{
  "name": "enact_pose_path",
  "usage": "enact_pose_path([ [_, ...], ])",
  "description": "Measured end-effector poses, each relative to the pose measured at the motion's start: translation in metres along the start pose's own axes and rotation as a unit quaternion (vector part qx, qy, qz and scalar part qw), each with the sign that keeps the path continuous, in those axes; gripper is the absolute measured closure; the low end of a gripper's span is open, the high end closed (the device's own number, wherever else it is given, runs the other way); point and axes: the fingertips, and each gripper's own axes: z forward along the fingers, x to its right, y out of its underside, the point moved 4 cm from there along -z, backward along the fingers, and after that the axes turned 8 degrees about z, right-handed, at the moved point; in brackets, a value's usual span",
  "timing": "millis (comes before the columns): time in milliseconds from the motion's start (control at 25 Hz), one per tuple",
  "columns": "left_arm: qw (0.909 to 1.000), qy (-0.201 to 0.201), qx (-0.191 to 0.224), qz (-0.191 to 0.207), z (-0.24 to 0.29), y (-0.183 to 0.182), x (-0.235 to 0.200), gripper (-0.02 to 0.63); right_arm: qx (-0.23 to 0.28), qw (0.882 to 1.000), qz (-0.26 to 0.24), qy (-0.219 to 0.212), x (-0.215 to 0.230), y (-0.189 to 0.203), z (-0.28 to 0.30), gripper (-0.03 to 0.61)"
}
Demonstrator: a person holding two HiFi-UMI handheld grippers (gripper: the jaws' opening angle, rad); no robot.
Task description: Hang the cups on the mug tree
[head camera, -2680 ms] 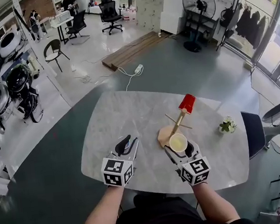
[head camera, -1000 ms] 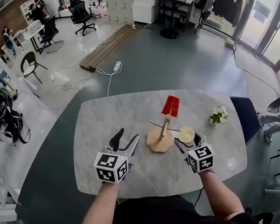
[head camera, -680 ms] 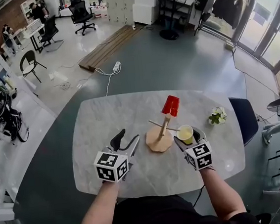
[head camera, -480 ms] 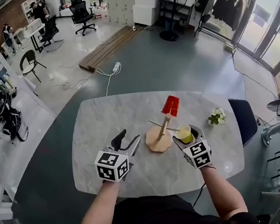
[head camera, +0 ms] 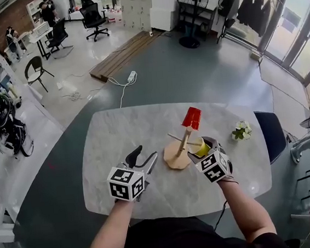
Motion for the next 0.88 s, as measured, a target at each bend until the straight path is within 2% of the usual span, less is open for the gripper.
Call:
enact_pose_path([
  [640, 0.9998, 0.001, -0.009, -0.017, -0.010, 0.011, -0.012, 0.364, -0.069, 0.995, -0.071, -0.014, -0.021, -0.016, 0.030, 0.250],
  [880, 0.9997, 0.004, -0.013, -0.021, -0.007, 0.018, -0.014, 0.364, -0.084, 0.994, -0.073, -0.017, -0.021, -0.010, 0.040, 0.250],
])
